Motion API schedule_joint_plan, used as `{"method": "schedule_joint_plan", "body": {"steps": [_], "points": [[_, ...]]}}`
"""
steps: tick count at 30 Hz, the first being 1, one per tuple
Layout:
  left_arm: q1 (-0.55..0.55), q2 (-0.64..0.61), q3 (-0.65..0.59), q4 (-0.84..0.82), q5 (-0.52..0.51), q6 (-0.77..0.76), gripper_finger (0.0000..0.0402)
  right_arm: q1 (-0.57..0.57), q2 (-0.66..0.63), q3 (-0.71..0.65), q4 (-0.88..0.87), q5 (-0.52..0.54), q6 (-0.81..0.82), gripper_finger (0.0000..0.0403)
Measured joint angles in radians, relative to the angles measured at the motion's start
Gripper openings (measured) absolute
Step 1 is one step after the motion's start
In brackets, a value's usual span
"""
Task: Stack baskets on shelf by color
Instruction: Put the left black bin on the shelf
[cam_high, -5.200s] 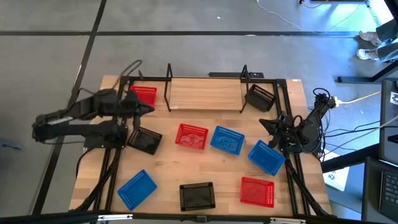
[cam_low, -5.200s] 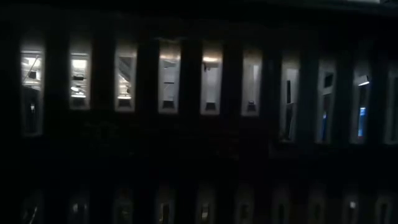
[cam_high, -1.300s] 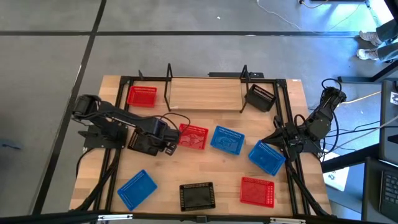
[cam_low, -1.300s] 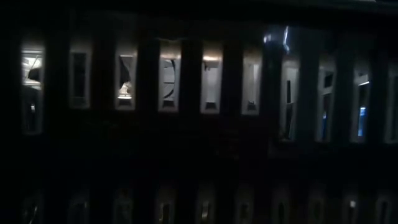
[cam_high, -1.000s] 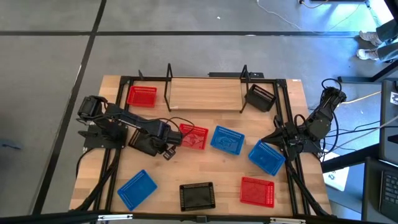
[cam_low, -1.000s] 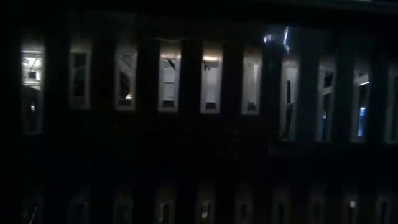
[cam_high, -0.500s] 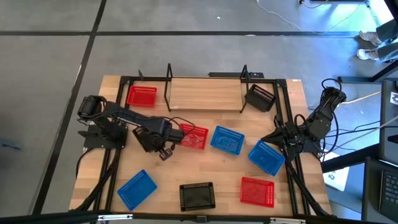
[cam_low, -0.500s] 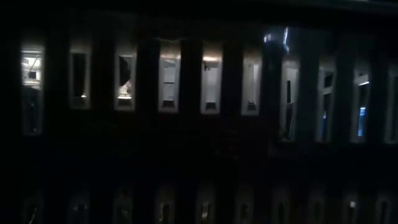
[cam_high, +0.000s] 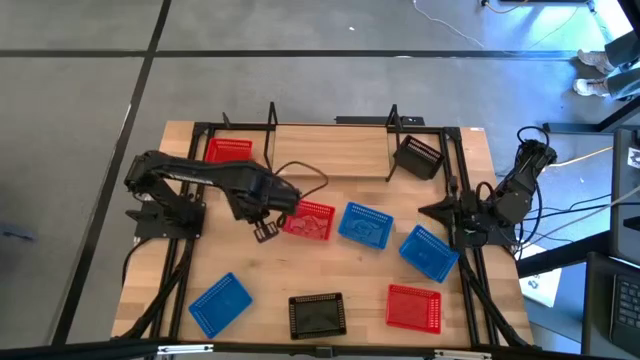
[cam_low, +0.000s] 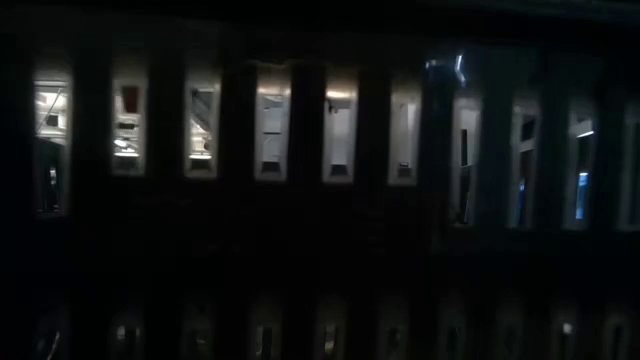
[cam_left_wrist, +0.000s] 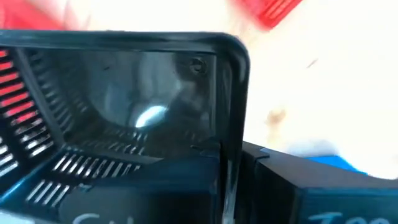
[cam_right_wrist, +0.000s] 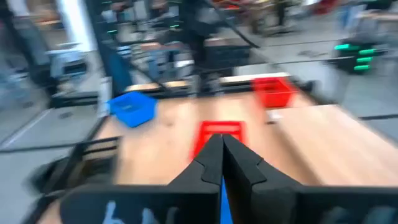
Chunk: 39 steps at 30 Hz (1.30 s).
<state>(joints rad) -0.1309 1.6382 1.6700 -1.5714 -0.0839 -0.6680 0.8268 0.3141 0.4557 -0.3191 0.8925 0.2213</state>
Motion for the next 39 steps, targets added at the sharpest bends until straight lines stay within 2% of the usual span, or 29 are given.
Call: {"method": "schedule_joint_plan", "body": {"steps": [5, 8, 13, 19, 21, 26, 32, 34, 39], "points": [[0.0, -0.004, 0.156, 0.003, -0.082, 0.144, 0.0, 0.0, 0.0, 0.0, 0.0, 0.188, -0.041, 0.0006], [0.024, 0.0, 0.206, 0.005, -0.144, 0.252, 0.0, 0.0, 0.0, 0.0, 0.0, 0.251, -0.058, 0.0006], [0.095, 0.001, 0.221, 0.049, -0.221, 0.562, 0.0, 0.0, 0.0, 0.0, 0.0, 0.278, -0.103, 0.0006], [0.229, 0.025, 0.216, 0.263, -0.228, 0.883, 0.0, 0.0, 0.0, 0.0, 0.0, 0.293, -0.099, 0.0006], [0.282, 0.042, 0.216, 0.323, -0.178, 0.922, 0.0, 0.0, 0.0, 0.0, 0.0, 0.307, -0.103, 0.0006], [0.382, 0.116, 0.215, 0.322, -0.054, 0.973, 0.0, 0.0, 0.0, 0.0, 0.002, 0.382, -0.097, 0.0006], [0.424, 0.229, 0.214, 0.32, 0.039, 1.017, 0.0, 0.0, 0.0, 0.0, 0.006, 0.491, -0.043, 0.0006], [0.438, 0.265, 0.214, 0.321, 0.041, 1.018, 0.0, 0.0, -0.001, 0.0, 0.008, 0.501, -0.042, 0.0006], [0.446, 0.337, 0.214, 0.312, -0.03, 0.997, 0.0, 0.0, -0.001, 0.0, 0.011, 0.503, -0.041, 0.0006]]}}
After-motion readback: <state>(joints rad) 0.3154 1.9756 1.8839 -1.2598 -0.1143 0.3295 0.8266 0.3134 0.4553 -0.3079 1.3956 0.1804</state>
